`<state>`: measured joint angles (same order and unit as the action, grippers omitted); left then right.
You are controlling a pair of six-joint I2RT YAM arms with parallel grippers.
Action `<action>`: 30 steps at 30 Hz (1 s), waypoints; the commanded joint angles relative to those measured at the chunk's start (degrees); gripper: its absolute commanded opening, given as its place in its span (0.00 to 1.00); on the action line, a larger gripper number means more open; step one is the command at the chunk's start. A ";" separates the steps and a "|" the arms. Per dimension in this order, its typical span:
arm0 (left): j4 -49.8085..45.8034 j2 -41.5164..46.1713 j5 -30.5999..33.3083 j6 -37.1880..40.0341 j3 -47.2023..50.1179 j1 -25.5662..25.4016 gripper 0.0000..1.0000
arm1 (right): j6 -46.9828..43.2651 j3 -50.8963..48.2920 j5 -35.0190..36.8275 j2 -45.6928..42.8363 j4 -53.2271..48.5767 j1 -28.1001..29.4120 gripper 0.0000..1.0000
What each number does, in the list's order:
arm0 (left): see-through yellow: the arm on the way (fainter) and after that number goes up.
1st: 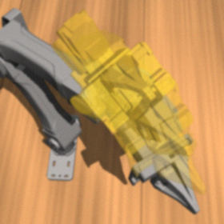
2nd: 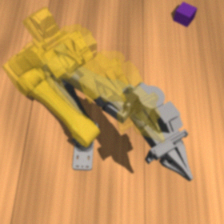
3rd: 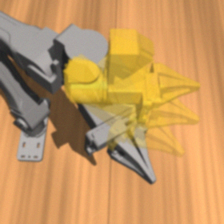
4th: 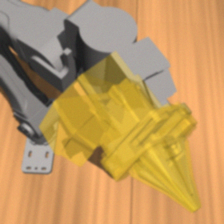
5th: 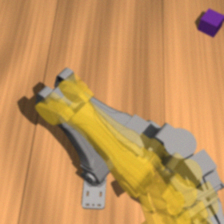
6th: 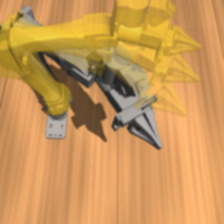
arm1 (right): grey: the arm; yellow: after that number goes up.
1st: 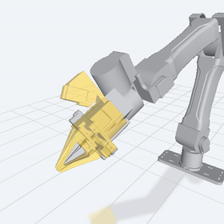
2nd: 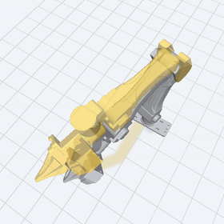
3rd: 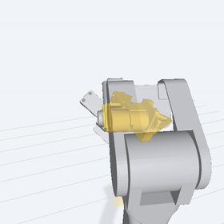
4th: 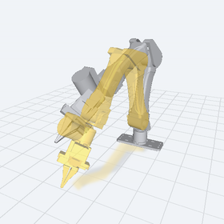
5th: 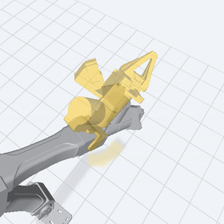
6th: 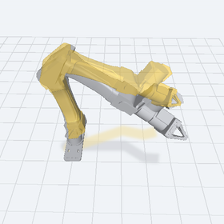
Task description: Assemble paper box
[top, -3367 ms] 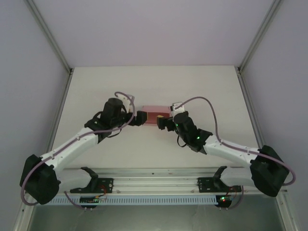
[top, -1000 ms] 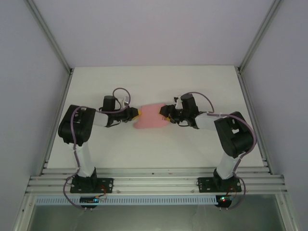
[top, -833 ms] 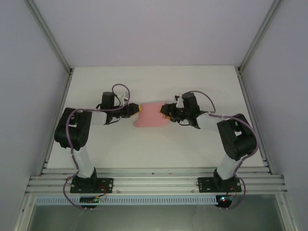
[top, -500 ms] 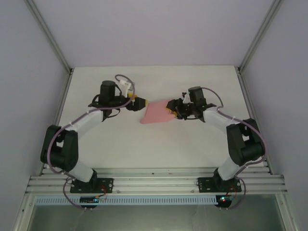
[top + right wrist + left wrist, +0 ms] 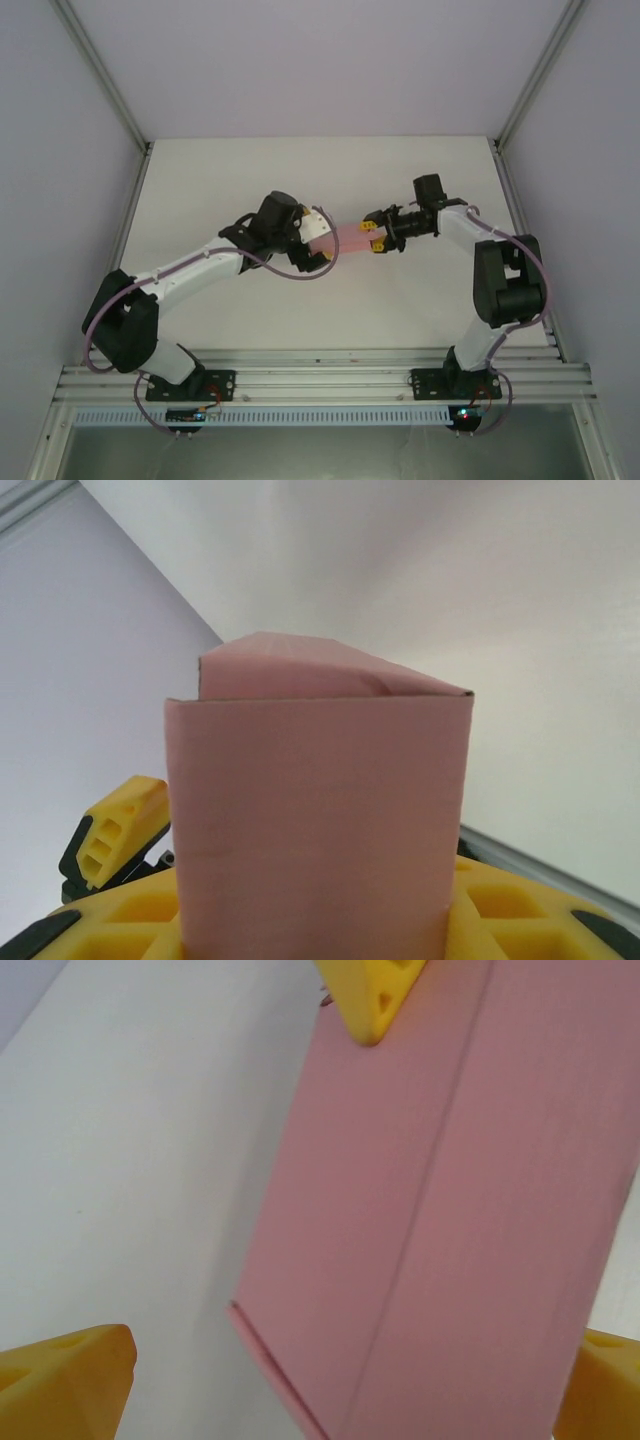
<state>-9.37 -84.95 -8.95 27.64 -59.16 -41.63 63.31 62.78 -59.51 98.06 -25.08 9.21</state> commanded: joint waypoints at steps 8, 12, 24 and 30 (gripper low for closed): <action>-5.17 0.57 3.18 7.24 -0.40 -3.46 1.00 | 0.65 2.55 -6.20 1.52 -8.06 -2.09 0.44; -3.25 -0.68 6.48 7.76 -0.14 -3.46 1.00 | 0.18 3.01 -6.76 1.08 -8.69 -1.28 0.44; 1.73 -2.88 6.10 7.27 -0.71 -3.45 0.72 | -2.00 3.88 -9.07 2.35 -10.80 0.00 0.46; 2.61 -0.86 4.23 7.95 0.65 -3.44 0.48 | -6.32 5.00 -8.20 1.98 -14.35 0.00 0.58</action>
<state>-9.82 -88.05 -3.51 35.46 -58.74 -45.06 60.99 66.19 -65.60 99.88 -34.30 8.58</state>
